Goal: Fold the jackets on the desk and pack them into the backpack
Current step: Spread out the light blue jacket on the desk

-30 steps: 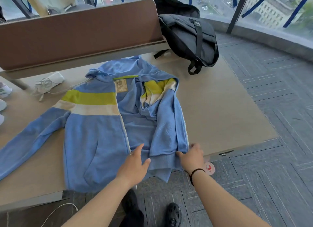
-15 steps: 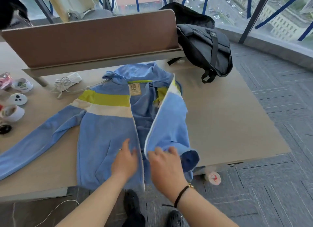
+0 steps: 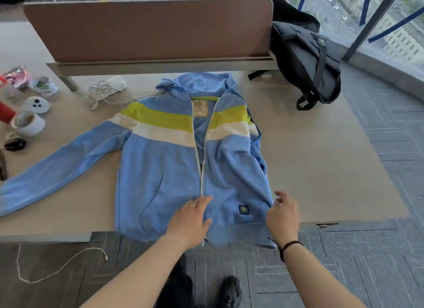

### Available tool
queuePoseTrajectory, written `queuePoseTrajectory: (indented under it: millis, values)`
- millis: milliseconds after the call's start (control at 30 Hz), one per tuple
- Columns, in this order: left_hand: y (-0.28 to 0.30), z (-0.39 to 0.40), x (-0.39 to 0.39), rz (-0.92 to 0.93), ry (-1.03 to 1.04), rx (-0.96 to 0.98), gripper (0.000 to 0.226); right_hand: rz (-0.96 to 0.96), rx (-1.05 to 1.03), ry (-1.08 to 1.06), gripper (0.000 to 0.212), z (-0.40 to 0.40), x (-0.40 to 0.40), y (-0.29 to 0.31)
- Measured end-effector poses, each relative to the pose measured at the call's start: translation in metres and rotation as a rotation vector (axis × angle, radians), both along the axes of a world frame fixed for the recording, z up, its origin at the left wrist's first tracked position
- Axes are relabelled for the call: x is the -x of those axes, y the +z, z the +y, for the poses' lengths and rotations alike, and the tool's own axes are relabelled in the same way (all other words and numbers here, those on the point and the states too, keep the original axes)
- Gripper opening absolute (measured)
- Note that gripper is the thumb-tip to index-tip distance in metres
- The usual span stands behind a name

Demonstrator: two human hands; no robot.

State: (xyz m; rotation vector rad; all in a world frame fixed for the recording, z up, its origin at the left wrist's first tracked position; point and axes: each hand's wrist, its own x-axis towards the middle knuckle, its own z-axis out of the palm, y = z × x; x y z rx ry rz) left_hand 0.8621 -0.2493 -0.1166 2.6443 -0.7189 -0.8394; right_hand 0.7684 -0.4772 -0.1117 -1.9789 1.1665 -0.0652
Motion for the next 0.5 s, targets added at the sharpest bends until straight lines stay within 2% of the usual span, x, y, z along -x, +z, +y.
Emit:
queuePoseTrajectory:
  millis: [67,167,300,400,500]
  values:
    - [-0.003,0.001,0.002,-0.001,-0.026,-0.073,0.067,0.134,-0.064,-0.022,0.044,-0.012,0.008,-0.012]
    - [0.0,0.0,0.002,-0.064,-0.097,-0.196,0.07,0.246,-0.128,-0.052,0.029,-0.016,0.017,-0.023]
    - [0.008,-0.009,-0.003,-0.11,-0.154,-0.297,0.072,0.257,-0.257,-0.013,0.024,-0.016,0.009,-0.017]
    - [0.016,-0.017,-0.008,-0.126,-0.183,-0.373,0.072,0.238,-0.443,0.029,0.041,-0.013,0.008,-0.016]
    - [0.027,-0.031,-0.014,-0.15,-0.159,-0.412,0.07,0.163,-0.642,-0.043,0.033,-0.016,0.013,-0.01]
